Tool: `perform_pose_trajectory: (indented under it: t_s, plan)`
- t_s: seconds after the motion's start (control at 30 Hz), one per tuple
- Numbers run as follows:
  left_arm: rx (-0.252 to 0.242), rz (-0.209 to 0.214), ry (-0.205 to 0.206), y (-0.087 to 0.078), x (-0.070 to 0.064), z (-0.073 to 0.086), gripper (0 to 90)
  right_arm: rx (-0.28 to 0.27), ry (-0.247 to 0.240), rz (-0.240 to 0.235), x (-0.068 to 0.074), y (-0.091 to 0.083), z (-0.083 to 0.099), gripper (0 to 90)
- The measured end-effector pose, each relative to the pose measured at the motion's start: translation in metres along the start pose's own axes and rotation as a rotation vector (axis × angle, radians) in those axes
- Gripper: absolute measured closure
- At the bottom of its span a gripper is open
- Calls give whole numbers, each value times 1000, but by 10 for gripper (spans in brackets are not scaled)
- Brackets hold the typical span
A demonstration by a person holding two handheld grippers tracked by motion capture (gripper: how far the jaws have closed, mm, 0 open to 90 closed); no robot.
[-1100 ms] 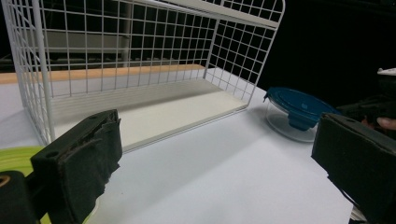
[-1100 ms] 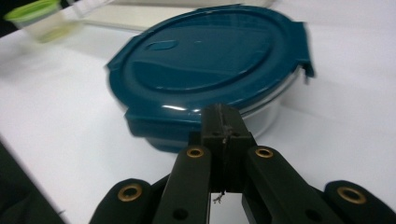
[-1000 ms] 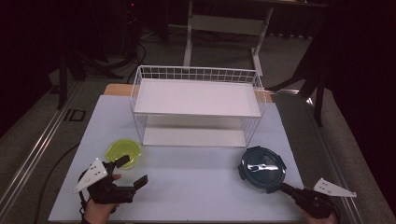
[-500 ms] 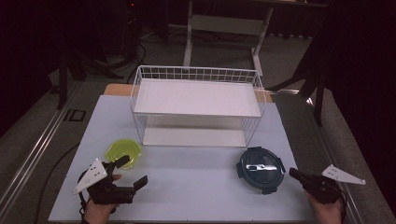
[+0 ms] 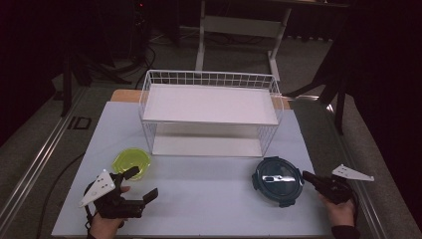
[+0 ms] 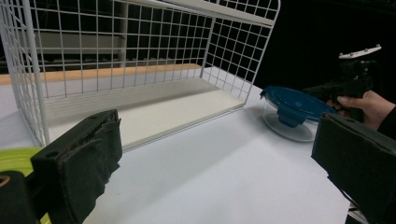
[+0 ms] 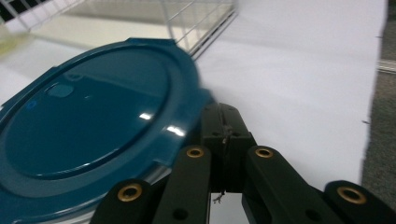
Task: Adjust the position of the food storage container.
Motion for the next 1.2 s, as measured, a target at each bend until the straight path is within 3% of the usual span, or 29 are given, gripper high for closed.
perform_pose_trajectory:
  t_s: [0.07, 0.27, 0.87, 1.2]
  plan:
    - [-1, 0, 1, 0, 0, 0, 16, 9, -13, 16, 2, 1, 0, 900]
    - [5, 7, 4, 2, -2, 1, 16, 4, 1, 0, 6, 2, 1, 900]
    - [9, 16, 8, 3, -5, 1, 16, 54, -44, -133, 56, 34, -2, 900]
    - [15, 25, 5, 5, -7, 2, 16, 84, -60, -191, 76, 51, -6, 900]
Point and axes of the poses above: each handheld gripper's, and its own axes: y roughly forward along the jaws, z roughly out of its underside, x roughly to its left, the point moved 7 cm from there along y, roughly forward along the jaws, and after that the axes turned 7 degrees about -z, right-handed, at the moved point
